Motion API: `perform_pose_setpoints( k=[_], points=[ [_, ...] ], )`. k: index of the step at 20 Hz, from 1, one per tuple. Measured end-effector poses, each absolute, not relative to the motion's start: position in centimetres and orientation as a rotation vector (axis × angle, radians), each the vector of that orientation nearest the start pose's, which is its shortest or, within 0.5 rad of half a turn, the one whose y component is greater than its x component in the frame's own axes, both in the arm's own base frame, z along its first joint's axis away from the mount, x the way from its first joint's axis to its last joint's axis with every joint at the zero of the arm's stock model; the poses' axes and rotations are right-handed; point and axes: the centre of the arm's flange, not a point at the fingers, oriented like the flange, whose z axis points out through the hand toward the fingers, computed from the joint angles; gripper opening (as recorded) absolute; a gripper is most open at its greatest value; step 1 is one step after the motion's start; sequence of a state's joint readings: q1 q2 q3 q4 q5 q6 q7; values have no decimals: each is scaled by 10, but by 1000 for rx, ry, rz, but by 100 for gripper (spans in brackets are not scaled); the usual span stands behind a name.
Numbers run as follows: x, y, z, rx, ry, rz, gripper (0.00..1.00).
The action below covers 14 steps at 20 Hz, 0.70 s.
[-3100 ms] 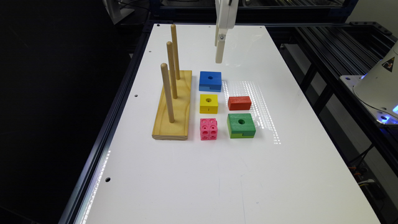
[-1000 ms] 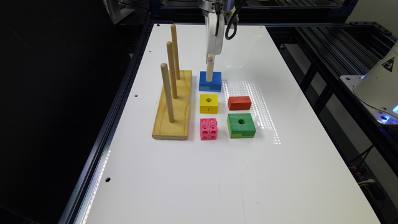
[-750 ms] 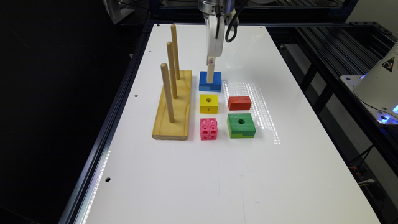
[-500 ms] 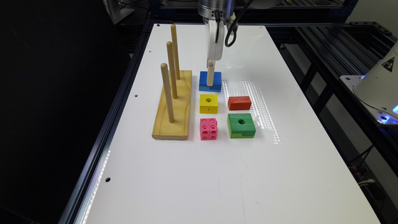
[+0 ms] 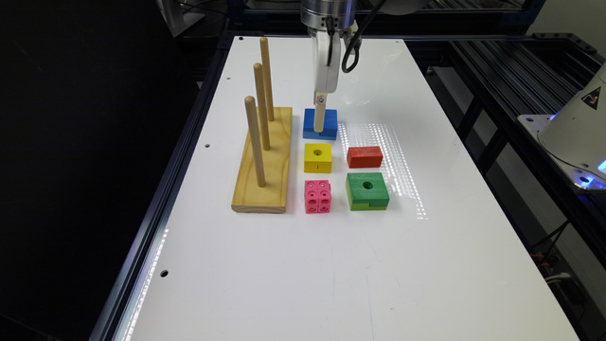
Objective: Pick up blue block.
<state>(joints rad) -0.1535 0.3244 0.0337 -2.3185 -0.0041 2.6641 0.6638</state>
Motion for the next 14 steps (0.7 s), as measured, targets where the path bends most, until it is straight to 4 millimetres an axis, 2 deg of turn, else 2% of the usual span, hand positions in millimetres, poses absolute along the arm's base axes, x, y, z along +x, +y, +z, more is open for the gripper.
perform_pose_setpoints(
  k=[4, 11, 14],
  points=[
    [521, -61, 200, -2893, 1190, -20, 100],
    [521, -61, 173, -2890, 1190, -22, 100],
    [523, -61, 171, -2888, 1190, -30, 100]
  ],
)
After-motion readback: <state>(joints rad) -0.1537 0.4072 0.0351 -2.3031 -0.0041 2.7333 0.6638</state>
